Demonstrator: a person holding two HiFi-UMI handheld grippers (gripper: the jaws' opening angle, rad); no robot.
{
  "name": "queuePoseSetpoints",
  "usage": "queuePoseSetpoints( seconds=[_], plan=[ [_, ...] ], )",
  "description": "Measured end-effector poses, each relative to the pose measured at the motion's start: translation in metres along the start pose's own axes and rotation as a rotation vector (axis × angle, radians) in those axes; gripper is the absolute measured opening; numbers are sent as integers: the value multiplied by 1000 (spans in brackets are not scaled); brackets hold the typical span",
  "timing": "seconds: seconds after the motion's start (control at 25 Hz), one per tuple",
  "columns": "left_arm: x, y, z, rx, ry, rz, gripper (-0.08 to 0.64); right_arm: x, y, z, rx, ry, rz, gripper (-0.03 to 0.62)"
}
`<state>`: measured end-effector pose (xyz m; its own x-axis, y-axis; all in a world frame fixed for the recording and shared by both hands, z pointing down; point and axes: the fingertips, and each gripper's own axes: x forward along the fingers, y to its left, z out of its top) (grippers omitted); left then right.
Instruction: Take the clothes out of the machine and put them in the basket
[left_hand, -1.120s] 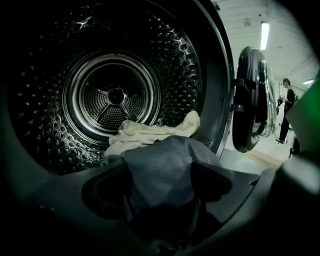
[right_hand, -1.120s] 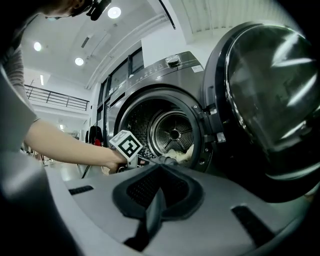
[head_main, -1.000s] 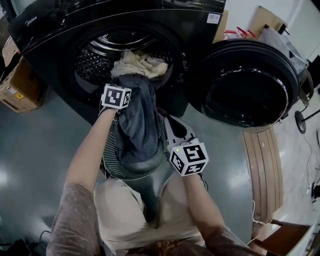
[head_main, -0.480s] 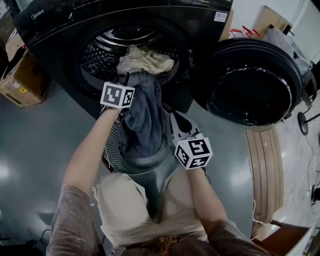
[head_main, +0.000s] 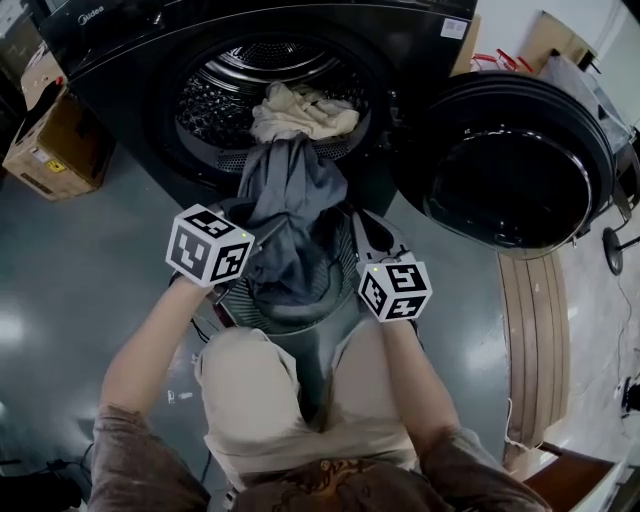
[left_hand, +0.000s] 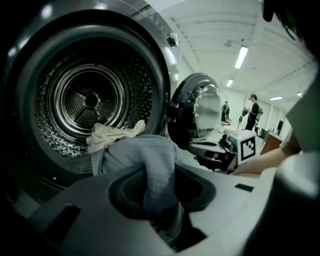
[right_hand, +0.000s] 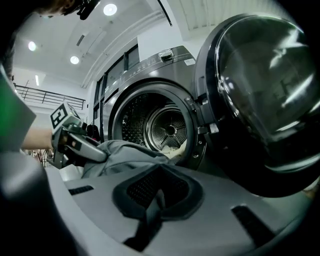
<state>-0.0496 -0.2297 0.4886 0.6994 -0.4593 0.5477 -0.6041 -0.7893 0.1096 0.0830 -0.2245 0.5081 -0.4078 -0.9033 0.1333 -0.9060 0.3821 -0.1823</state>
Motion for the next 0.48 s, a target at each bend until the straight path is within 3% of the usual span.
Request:
queuePoseSetpoints(
  seconds=[0.28,0.48],
  plan=[
    [-21,-36,-18,1,41,-57,130,2,-2,-3,6,11,0,-3],
    [-22,-21,-18,31,39,22,213,2,-2,-4,11,14,3,-3]
  ],
)
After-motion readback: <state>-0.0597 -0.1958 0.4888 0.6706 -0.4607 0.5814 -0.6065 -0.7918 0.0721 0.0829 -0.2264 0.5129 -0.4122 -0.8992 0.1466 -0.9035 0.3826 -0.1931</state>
